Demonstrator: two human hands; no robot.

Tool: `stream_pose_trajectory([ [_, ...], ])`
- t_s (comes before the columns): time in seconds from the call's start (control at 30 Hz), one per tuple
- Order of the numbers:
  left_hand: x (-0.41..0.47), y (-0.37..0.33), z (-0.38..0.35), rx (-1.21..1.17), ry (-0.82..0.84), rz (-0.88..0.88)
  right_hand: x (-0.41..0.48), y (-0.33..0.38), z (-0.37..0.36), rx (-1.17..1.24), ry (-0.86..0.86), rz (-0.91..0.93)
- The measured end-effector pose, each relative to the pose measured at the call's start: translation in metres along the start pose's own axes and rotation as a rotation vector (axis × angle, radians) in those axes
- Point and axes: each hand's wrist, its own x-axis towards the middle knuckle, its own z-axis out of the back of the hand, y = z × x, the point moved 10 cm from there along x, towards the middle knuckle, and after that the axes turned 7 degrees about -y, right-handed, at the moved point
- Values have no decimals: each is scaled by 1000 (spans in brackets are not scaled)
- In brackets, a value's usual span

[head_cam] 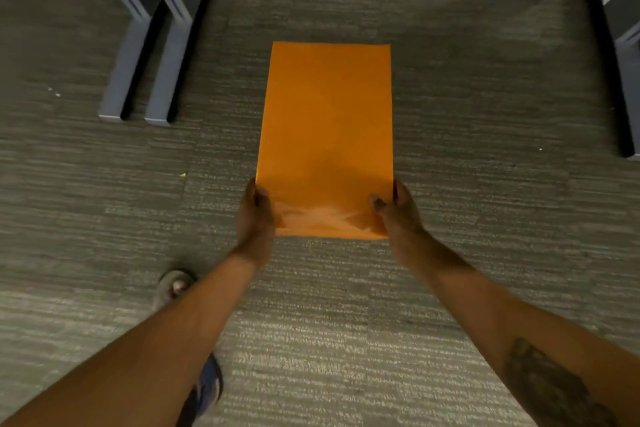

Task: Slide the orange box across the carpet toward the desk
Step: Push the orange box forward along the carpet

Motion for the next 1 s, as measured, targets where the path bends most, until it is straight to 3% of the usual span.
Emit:
stream_pose_trajectory([
  [0.07, 101, 19, 8, 42, -52, 37, 53, 3, -80, 6, -59, 5],
  [0.13, 118, 19, 3, 118, -66, 69, 55, 20, -84, 7, -45, 21],
  [0.8, 199, 24, 9, 105, 14, 77, 101, 36, -153, -6, -36, 43],
  [1.0, 198, 12, 10, 253, 36, -18, 92, 48, -154, -142, -48, 130],
])
